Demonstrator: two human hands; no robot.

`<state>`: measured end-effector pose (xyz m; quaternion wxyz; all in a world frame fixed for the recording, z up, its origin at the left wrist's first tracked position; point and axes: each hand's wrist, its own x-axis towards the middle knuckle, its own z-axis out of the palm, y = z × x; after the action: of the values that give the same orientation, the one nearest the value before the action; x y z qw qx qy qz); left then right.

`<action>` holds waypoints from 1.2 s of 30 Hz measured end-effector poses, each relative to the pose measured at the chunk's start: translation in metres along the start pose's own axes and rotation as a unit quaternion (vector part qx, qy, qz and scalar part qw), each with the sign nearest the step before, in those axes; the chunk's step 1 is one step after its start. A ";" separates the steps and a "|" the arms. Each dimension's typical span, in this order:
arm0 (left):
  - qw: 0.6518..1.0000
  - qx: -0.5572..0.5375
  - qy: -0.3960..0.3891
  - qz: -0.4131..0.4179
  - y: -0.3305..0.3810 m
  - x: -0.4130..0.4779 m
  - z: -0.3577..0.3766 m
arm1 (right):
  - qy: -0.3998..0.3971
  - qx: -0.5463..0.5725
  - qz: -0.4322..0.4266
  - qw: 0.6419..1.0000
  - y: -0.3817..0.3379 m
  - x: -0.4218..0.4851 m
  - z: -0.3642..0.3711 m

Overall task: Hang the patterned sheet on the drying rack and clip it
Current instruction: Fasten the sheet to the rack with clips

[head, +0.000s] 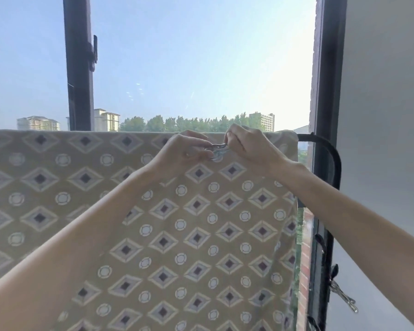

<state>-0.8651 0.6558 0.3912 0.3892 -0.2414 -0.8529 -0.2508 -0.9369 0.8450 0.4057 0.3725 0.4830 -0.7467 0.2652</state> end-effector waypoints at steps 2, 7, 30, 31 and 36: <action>0.999 -0.031 0.018 -0.013 -0.003 -0.001 0.004 | 0.012 0.045 0.046 0.998 0.000 0.001 0.002; 0.993 -0.074 0.072 -0.056 0.003 -0.004 0.016 | 0.059 0.212 0.120 0.968 0.002 -0.004 -0.001; 0.967 0.220 0.076 -0.101 0.004 -0.008 -0.017 | 0.248 0.117 0.045 0.961 -0.012 0.037 -0.011; 0.966 0.226 0.066 -0.105 0.002 -0.009 -0.018 | 0.244 0.106 0.040 0.963 -0.011 0.039 -0.012; 0.962 0.244 0.071 -0.096 -0.007 -0.007 -0.019 | 0.189 0.058 0.048 0.979 -0.008 0.053 -0.009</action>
<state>-0.8544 0.6373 0.3947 0.4700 -0.0379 -0.8775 -0.0874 -0.9406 0.8214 0.4541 0.4655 0.4085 -0.6684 0.4120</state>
